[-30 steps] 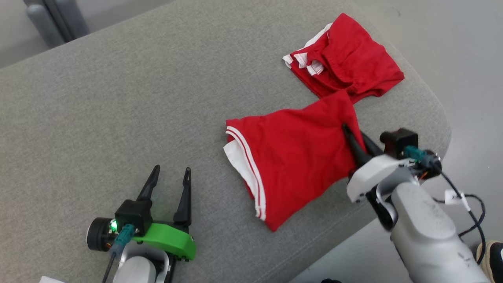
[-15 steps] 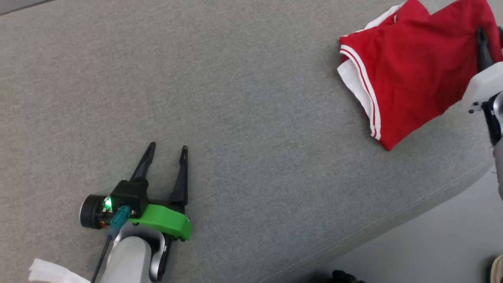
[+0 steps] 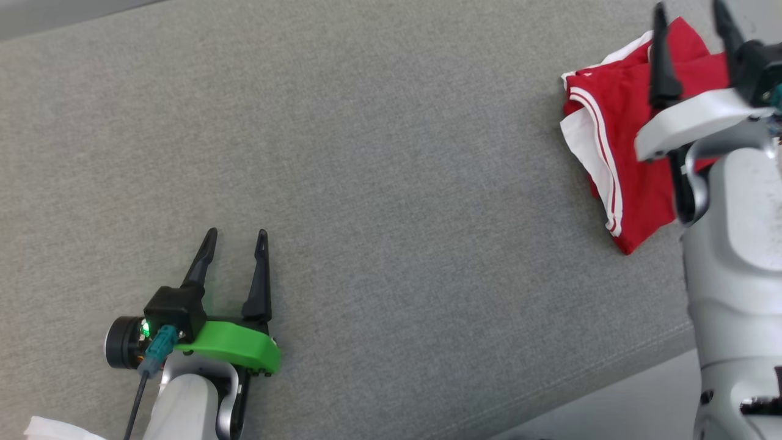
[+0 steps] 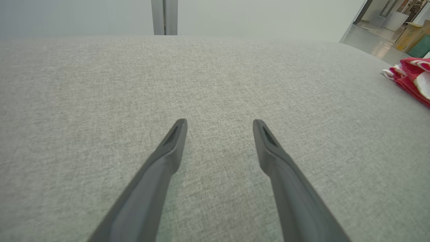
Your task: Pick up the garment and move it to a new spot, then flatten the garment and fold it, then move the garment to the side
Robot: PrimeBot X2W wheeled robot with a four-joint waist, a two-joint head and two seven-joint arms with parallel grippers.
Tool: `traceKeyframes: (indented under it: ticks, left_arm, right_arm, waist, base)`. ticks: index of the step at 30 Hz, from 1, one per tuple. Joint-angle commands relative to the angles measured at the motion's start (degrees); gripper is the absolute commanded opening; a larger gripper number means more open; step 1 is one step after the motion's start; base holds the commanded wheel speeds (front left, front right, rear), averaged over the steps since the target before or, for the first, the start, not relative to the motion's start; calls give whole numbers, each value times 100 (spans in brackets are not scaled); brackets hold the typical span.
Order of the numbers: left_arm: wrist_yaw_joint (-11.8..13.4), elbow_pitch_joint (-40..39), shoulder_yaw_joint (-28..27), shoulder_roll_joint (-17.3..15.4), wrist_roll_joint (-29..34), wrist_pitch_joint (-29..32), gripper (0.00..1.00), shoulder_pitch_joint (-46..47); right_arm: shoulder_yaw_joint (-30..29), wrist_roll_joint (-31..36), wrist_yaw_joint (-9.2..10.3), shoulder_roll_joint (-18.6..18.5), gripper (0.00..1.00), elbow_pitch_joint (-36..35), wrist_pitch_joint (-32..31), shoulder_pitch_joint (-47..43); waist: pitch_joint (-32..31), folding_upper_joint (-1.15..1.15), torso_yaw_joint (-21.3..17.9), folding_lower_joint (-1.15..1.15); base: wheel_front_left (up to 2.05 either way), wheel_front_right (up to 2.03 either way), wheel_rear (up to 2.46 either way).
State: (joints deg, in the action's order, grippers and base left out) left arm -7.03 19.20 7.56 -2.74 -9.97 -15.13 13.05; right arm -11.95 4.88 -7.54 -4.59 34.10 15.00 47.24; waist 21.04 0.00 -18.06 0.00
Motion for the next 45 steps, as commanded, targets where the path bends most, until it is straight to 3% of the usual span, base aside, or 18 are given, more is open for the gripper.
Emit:
traceKeyframes:
  ticks: [1,8,16,21,30,44,45]
  left_arm:
    - [46,-13,-47,-37,-19,2,100,-70]
    - [198,-49,-295,-34,-157,2,100,-260]
    - [300,-159,-535,-33,-204,2,100,-643]
    - [323,-300,-657,-33,-110,2,100,-914]
    - [407,-362,-700,-34,-254,2,100,-1273]
    - [324,-442,-655,-34,-461,2,100,-1404]
    - [319,-427,-654,-4,-433,0,0,-1350]
  right_arm:
    - [179,-195,12,21,100,-178,21,-215]
    - [869,-917,11,144,100,-816,17,-1249]
    - [1288,-1464,11,150,100,-964,17,-2376]
    - [1151,-1749,11,156,100,-1155,16,-2835]
    - [1119,-1661,11,155,100,-1127,17,-3364]
    - [1158,-1858,11,155,100,-1181,17,-3698]
    - [1159,-1813,1,177,0,-1163,7,-3628]
  waist:
    - [-236,0,129,0]
    - [-709,0,547,0]
    - [-1201,0,1050,0]
    - [-1476,0,1235,0]
    - [-1904,0,1397,0]
    - [-2078,0,1545,0]
    - [-2080,0,1546,0]
  base:
    - [0,0,0]
    - [0,0,0]
    - [0,0,0]
    - [0,0,0]
    - [0,0,0]
    - [0,0,0]
    - [0,0,0]
